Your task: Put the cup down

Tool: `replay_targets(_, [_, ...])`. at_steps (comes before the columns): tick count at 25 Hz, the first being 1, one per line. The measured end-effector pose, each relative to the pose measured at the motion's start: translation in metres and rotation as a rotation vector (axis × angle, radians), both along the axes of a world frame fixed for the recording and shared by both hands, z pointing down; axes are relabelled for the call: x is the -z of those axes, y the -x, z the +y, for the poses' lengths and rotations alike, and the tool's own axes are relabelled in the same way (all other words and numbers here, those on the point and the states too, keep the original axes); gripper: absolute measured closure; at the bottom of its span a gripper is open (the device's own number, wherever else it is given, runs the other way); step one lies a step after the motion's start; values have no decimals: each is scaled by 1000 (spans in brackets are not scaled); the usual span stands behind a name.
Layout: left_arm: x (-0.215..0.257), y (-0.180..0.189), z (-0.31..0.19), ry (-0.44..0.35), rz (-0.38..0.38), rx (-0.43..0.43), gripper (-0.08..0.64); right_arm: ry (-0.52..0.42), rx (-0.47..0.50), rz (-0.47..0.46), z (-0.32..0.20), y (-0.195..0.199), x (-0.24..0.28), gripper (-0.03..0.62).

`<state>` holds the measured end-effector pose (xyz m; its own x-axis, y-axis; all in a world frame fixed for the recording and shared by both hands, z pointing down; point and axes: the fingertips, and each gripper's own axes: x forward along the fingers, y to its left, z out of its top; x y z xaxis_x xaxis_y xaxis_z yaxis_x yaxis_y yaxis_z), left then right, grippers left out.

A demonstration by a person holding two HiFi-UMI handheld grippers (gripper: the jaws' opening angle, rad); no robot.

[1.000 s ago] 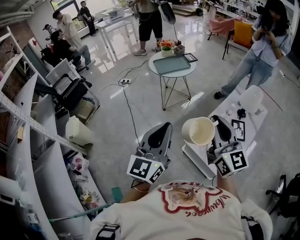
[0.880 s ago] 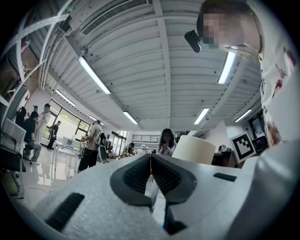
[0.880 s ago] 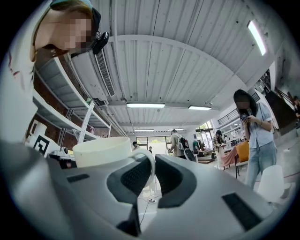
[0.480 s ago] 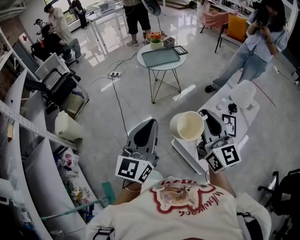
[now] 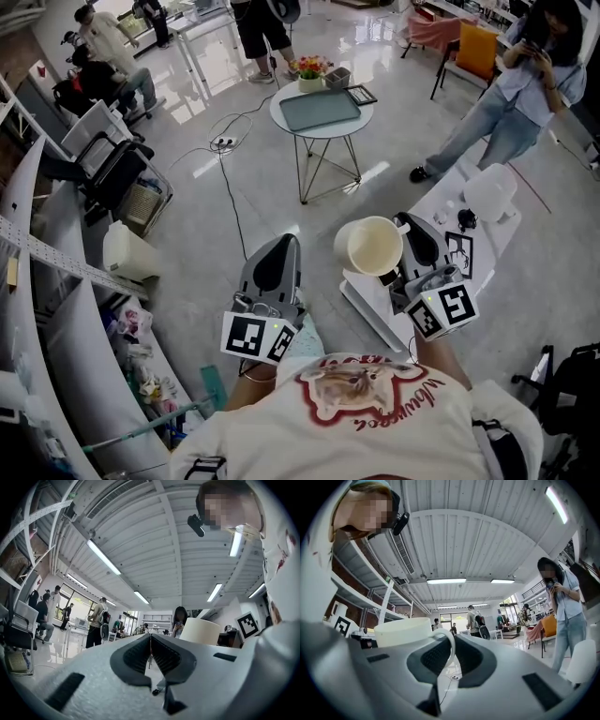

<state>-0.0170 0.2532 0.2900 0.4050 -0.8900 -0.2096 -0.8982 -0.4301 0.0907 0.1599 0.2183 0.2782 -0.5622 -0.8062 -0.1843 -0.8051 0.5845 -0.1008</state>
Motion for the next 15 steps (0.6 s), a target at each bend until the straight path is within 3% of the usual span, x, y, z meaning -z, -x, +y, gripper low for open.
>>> replay_targets(15, [26, 69, -190, -40, -35, -111, 545, -23, -105, -20, -171, 71, 18, 557])
